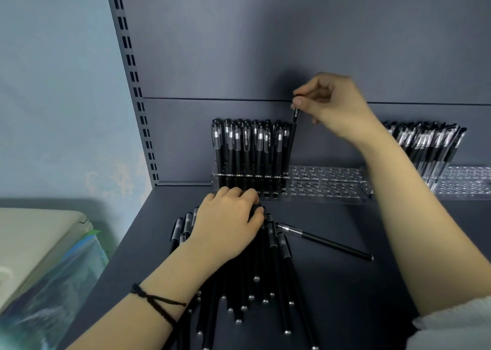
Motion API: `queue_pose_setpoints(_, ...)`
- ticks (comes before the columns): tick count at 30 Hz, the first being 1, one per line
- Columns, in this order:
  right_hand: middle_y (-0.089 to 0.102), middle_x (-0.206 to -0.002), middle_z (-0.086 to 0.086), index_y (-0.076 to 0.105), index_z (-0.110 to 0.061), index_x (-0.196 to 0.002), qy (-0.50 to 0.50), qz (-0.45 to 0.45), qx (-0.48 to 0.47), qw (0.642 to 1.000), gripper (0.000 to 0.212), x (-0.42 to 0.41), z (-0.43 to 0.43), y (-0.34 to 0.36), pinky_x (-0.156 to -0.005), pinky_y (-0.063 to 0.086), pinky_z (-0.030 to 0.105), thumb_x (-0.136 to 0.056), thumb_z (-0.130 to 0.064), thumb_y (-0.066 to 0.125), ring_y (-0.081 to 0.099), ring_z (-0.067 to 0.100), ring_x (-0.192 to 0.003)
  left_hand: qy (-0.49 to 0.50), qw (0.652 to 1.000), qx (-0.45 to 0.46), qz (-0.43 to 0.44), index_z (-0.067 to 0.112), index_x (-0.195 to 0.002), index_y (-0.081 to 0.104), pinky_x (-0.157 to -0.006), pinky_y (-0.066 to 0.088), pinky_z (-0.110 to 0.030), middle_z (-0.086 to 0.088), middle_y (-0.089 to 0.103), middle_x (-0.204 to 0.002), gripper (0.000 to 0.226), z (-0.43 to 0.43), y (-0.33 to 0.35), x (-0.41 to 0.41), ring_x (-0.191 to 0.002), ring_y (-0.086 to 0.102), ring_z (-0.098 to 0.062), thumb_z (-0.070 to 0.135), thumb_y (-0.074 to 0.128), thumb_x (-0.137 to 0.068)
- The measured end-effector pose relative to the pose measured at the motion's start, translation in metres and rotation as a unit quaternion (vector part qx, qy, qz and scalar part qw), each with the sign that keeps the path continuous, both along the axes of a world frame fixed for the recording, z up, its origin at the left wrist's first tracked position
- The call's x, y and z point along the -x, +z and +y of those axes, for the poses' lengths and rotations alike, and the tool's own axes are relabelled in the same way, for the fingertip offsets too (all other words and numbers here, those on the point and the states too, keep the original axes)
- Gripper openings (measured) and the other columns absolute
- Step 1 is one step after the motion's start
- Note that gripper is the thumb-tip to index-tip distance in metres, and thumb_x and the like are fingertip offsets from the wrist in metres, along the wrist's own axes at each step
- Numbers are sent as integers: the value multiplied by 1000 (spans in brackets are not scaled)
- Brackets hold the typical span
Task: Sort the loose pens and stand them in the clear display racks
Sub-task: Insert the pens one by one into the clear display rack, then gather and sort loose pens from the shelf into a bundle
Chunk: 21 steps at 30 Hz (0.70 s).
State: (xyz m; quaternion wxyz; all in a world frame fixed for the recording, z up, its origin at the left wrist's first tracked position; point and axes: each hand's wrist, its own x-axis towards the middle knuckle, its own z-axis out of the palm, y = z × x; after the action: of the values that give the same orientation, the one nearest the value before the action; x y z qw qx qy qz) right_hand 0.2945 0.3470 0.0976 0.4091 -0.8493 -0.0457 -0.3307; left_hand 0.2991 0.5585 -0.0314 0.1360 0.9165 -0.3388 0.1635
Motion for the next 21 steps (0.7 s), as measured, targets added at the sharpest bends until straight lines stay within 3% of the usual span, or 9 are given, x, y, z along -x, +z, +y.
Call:
queue_pose_setpoints(6, 68, -88, 17, 63, -17, -82, 54, 41, 13, 998, 12, 17, -10, 10, -49, 40, 15, -85, -10, 72, 51, 6, -57, 0, 1000, -2, -3, 25, -118, 56, -87, 36, -31, 6, 62, -109, 32, -1, -1, 0, -108, 52, -17, 44, 37, -100)
queue_pose_setpoints(14, 69, -80, -5, 68, -13, -87, 16, 161, 89, 983, 9, 2, -12, -10, -55, 47, 18, -83, -15, 75, 54, -4, -51, -4, 1000, -7, -21, 26, -118, 56, -85, 35, -29, 7, 63, -107, 32, -1, -3, -2, -107, 53, -16, 44, 36, -100)
queue_pose_setpoints(18, 70, -87, -4, 71, -17, -99, 18, 148, 105, 983, 16, 0, -11, -10, -54, 47, 14, -84, -19, 75, 56, -6, -57, -12, 999, -2, -33, 25, -116, 57, -84, 37, -30, 7, 63, -105, 31, 0, -2, -4, -104, 54, -16, 43, 37, -100)
queue_pose_setpoints(21, 67, -85, -1, 68, -22, -104, -22, 92, 113, 989, 19, 7, -11, -8, -58, 47, 14, -85, -25, 73, 55, 4, -59, -35, 998, 18, -54, 24, -106, 62, -81, 41, -33, 6, 66, -96, 36, 1, 0, -5, -97, 58, -18, 48, 38, -95)
